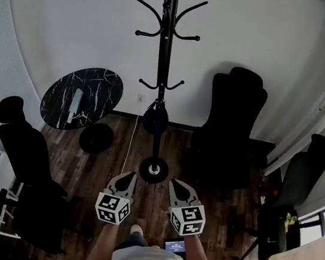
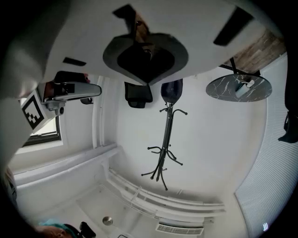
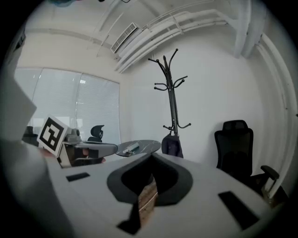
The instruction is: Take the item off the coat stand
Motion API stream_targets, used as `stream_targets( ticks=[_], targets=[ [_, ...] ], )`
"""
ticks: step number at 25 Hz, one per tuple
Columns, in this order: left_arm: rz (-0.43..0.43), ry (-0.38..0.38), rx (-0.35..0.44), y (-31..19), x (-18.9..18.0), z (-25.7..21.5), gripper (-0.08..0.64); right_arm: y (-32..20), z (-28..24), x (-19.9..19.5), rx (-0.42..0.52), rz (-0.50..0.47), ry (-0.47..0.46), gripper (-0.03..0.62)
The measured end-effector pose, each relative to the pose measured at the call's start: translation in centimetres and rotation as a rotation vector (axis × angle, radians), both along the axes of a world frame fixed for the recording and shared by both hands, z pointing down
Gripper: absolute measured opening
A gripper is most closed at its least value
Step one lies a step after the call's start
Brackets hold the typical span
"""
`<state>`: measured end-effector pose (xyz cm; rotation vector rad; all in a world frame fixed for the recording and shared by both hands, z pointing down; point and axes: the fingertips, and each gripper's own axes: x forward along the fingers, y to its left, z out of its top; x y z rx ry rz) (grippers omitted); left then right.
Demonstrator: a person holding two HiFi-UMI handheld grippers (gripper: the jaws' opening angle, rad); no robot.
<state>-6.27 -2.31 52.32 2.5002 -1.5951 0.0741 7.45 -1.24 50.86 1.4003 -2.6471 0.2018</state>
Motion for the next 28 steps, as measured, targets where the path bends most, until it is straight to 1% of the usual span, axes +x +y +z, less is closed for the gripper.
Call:
stream_targets(
  ticks=[3, 6, 8, 10, 12, 14, 17, 19, 22, 25, 28],
  targets=[
    [0.008, -0.002, -0.025, 0.2, 0.1, 0.5, 0.020, 0.3, 0.1, -0.4, 0.004, -0.007, 0.019, 0.012],
    [0.040, 0.002, -0.038, 0.3, 0.4, 0.5, 0.020, 0.6, 0.3, -1.2, 0.027, -0.026, 0.089, 0.011],
    [0.056, 0.022, -0.038, 0.5, 0.4, 0.2, 0.020, 0.9, 0.5, -1.6, 0.029, -0.036, 0.113, 0.012],
    [0.051, 0.015, -0.044, 0.5, 0.3, 0.1, 0.020, 1.1, 0.8, -1.7, 0.022, -0.038, 0.113, 0.011],
    [0.035, -0.025, -0.047, 0.3, 0.0, 0.2, 0.020, 1.2, 1.0, -1.8, 0.016, -0.035, 0.112, 0.011],
    [0.021, -0.046, -0.046, 0.3, -0.4, 0.2, 0.020, 1.4, 1.3, -1.9, 0.009, -0.034, 0.115, 0.012],
    [0.013, -0.036, -0.047, 0.5, -0.8, 0.3, 0.020, 1.6, 1.5, -1.6, 0.007, -0.016, 0.118, 0.011],
    [0.019, -0.026, -0.044, 0.5, -0.8, 0.5, 0.020, 1.6, 1.9, -1.2, 0.004, 0.000, 0.136, 0.011],
    [0.033, -0.023, -0.037, 0.9, -0.5, 0.8, 0.020, 1.4, 3.0, -0.5, -0.034, 0.015, 0.166, 0.012],
    [0.039, -0.031, -0.043, 1.7, -0.3, 1.1, 0.020, 1.5, 3.8, 0.1, -0.072, 0.031, 0.163, 0.012],
    [0.025, -0.022, -0.053, 2.3, -0.9, 1.7, 0.020, 1.7, 4.2, -0.5, -0.085, 0.019, 0.149, 0.012]
  ],
)
